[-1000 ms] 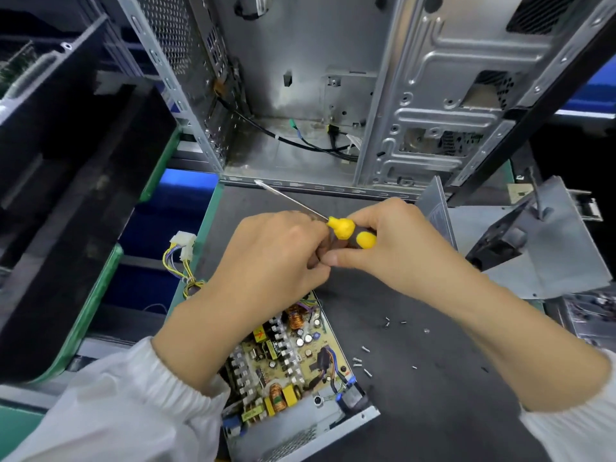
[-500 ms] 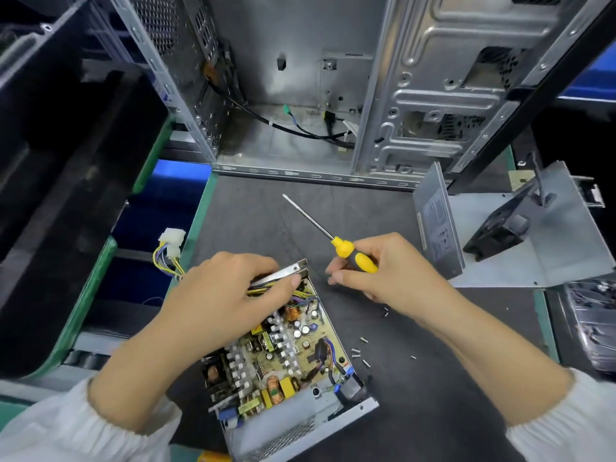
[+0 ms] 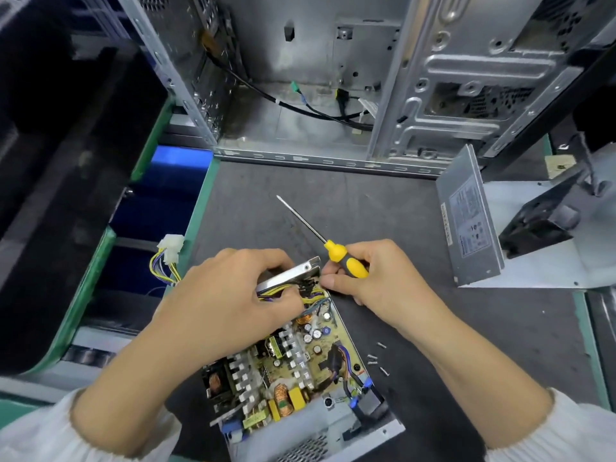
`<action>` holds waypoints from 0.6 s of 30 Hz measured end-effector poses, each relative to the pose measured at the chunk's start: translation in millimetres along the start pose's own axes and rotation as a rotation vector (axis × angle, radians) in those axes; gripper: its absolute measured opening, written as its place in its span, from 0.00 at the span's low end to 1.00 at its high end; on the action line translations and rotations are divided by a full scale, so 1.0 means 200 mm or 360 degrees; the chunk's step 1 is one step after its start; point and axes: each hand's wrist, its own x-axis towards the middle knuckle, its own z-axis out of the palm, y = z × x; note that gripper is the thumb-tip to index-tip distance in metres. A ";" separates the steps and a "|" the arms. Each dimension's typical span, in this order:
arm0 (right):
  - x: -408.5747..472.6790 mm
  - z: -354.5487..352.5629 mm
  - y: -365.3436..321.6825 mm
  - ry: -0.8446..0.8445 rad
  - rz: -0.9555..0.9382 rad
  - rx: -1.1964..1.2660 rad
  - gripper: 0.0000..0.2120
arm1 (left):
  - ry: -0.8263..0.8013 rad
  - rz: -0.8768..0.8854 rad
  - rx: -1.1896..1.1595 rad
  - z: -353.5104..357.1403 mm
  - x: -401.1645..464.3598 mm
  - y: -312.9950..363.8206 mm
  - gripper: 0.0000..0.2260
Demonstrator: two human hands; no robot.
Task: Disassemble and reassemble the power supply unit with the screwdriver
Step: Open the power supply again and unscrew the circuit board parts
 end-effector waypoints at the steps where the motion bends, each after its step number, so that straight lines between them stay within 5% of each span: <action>1: 0.00 0.01 0.00 0.0017 0.0029 0.0032 0.03 | 0.0013 0.0006 0.0007 0.00 0.00 0.00 0.15; 18: -0.04 0.11 -0.04 0.0375 0.0177 -0.0065 0.04 | 0.0203 0.0155 0.0186 0.03 -0.01 -0.02 0.22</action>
